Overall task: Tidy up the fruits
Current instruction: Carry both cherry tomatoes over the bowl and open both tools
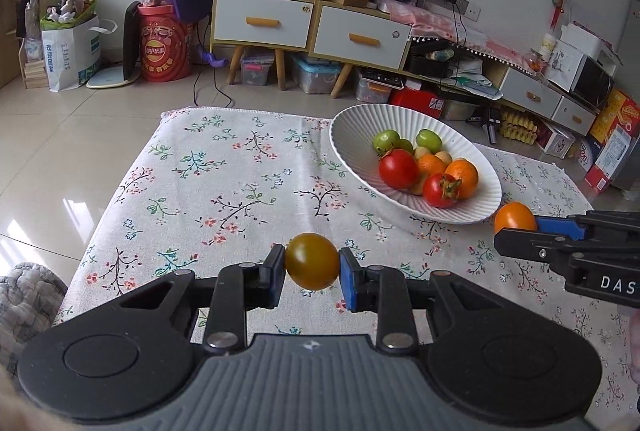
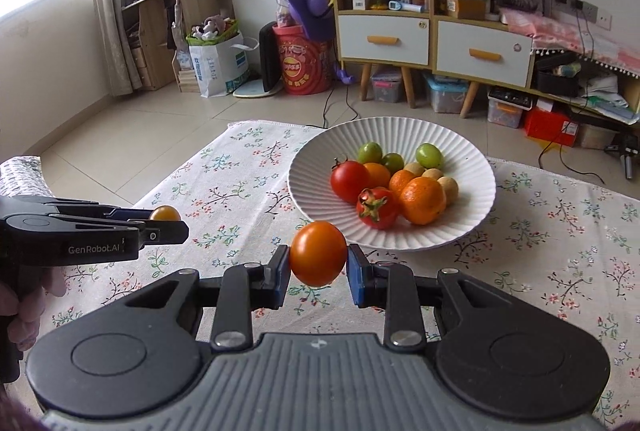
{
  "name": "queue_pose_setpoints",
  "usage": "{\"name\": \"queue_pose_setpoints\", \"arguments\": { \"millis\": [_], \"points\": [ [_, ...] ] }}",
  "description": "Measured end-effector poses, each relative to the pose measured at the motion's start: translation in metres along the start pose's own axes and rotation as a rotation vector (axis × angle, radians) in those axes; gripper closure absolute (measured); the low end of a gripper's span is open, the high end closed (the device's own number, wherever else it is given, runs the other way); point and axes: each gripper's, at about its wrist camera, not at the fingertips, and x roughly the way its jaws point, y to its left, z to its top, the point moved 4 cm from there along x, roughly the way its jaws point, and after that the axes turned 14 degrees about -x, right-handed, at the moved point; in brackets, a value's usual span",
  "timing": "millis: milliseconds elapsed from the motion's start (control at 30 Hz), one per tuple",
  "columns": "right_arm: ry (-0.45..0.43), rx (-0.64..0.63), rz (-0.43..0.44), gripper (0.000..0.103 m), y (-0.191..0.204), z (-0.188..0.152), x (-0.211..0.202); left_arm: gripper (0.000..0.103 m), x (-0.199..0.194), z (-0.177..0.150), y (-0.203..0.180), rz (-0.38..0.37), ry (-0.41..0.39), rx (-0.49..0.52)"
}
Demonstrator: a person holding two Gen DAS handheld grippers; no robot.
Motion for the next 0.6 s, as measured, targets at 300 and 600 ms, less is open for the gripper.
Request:
{"name": "queue_pose_setpoints", "arguments": {
  "millis": [300,600],
  "points": [
    [-0.033,0.037,-0.029,0.076,-0.022,0.002,-0.003,0.075,0.011,0.005,-0.029,-0.055,-0.007,0.001],
    [-0.039,0.092,-0.069,0.076,-0.05,0.002,0.005,0.075,0.027,0.009,-0.048,-0.077,-0.003,-0.006]
  ]
}}
